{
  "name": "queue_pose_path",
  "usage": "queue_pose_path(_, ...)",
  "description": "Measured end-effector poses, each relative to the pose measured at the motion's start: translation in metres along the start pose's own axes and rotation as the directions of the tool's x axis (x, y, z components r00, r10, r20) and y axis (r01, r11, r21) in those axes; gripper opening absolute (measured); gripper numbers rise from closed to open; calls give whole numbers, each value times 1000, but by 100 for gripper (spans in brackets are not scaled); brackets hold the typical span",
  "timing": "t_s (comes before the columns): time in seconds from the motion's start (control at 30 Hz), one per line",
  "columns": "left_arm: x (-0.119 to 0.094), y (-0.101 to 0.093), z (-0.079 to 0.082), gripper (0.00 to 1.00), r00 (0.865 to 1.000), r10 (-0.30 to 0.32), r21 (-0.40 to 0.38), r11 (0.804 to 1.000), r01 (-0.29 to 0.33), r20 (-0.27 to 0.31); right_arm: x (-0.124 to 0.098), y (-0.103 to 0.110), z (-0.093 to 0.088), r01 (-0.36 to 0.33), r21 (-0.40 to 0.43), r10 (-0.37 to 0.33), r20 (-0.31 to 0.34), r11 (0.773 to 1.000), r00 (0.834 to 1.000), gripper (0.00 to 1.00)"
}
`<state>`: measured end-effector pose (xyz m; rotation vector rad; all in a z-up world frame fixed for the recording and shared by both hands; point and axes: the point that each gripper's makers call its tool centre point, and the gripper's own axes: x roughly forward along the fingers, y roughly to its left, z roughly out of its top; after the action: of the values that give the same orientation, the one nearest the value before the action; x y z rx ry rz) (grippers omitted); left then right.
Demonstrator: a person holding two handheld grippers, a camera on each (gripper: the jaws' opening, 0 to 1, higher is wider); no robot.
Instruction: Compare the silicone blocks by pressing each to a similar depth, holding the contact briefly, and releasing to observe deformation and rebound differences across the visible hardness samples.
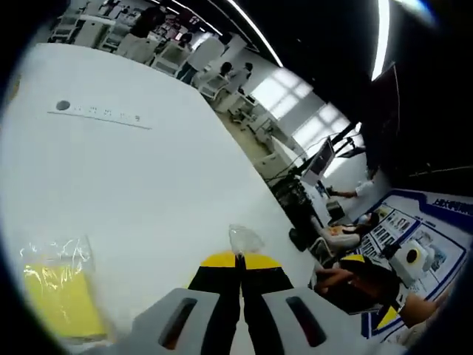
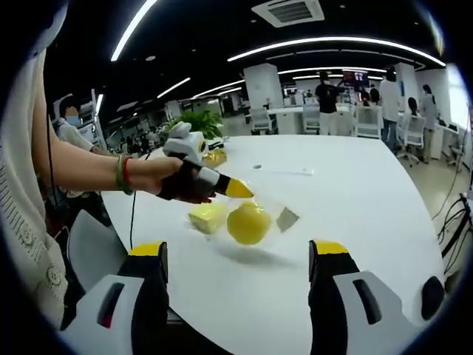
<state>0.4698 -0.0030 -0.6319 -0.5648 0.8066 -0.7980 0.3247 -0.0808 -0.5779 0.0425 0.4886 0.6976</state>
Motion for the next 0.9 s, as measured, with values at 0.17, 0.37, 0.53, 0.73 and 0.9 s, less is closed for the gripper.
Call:
queue_pose_path(0.17, 9, 21, 7, 0, 999, 27, -77, 997, -24, 29, 4, -1, -8, -15, 19, 16, -31, 1000, 999, 71)
queue_pose_path(0.37, 19, 44, 8, 0, 997, 73, -114, 991, -69, 38, 5, -8, -12, -7, 20, 8, -53, 1000, 999, 70)
queue_pose_path(0.53, 27, 62, 6, 0, 993, 117, -102, 988, -114, 16, 5, -14, -16, 2, 24, 0, -67, 1000, 998, 69)
queue_pose_path(0.73, 32, 78, 2, 0, 989, 150, -108, 983, -148, 2, 6, -15, -27, -1, 25, 3, -106, 1000, 994, 68)
queue_pose_path(0.9, 35, 89, -5, 0, 983, 184, -96, 978, -185, -21, 9, -15, -32, -5, 34, 9, -121, 999, 993, 67)
